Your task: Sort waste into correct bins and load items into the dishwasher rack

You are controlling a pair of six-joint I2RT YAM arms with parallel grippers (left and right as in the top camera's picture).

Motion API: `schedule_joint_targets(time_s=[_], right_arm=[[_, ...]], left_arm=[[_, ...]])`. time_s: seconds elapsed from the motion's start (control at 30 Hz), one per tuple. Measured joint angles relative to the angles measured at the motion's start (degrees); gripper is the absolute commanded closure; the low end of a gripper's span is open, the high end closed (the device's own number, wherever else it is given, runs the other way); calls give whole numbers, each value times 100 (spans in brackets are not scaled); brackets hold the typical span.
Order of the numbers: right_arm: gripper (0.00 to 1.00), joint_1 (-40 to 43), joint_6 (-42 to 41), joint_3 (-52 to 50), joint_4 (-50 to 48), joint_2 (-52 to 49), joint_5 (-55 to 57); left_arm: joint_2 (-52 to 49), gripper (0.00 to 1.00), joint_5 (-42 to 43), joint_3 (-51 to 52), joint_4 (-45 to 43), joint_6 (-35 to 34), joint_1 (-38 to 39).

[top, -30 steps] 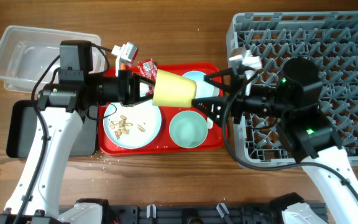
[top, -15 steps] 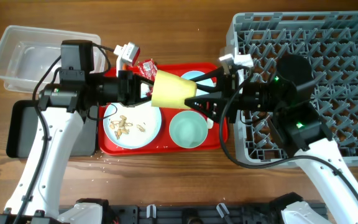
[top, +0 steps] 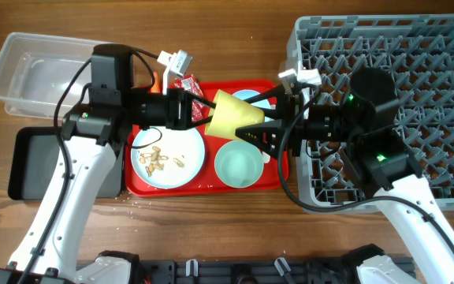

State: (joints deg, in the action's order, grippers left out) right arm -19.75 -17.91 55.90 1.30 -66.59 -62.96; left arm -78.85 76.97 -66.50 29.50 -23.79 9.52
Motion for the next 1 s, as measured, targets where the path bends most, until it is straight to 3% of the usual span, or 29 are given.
schedule_joint_targets(time_s=[0.03,0.13,0.23,0.27,0.3,0.37,0.4,0.43,0.47,0.5,0.63,0.7,0.87,0.93,1.0], right_arm=[[17,-4,22,0,2,0,-4],[33,-4,52,0,2,0,0],[21,-2,66,0,37,0,33],[24,-2,61,0,57,0,39],[33,-4,105,2,83,0,22],[35,-4,90,2,98,0,22],[35,-2,109,2,103,0,24],[35,-2,109,2,103,0,22],[35,-7,107,2,129,0,-2],[38,-24,107,2,144,0,-24],[39,-74,166,2,284,0,-109],[39,-35,319,15,870,83,243],[37,358,581,168,3388,828,2409],[38,590,452,588,4861,1110,3775],[38,763,221,901,5615,1250,4535]], left_arm=[[0,96,-7,0,-26,-15,-7],[0,96,11,0,-98,-55,-9],[0,96,46,0,-155,-57,-15],[0,96,46,0,-168,-55,-15],[0,96,42,0,-214,-61,-15],[0,95,55,0,-367,-105,-15],[0,88,57,0,-382,-116,-15],[0,51,61,0,-396,-122,-15],[0,41,46,0,-422,-155,-15],[0,0,31,0,-444,-170,-15],[0,0,-118,0,-455,-243,-39],[0,0,-214,0,-461,-245,-111],[0,0,-391,0,-455,-247,-599],[0,0,-520,0,-385,-247,-782],[0,0,-645,0,-308,-247,-863]])
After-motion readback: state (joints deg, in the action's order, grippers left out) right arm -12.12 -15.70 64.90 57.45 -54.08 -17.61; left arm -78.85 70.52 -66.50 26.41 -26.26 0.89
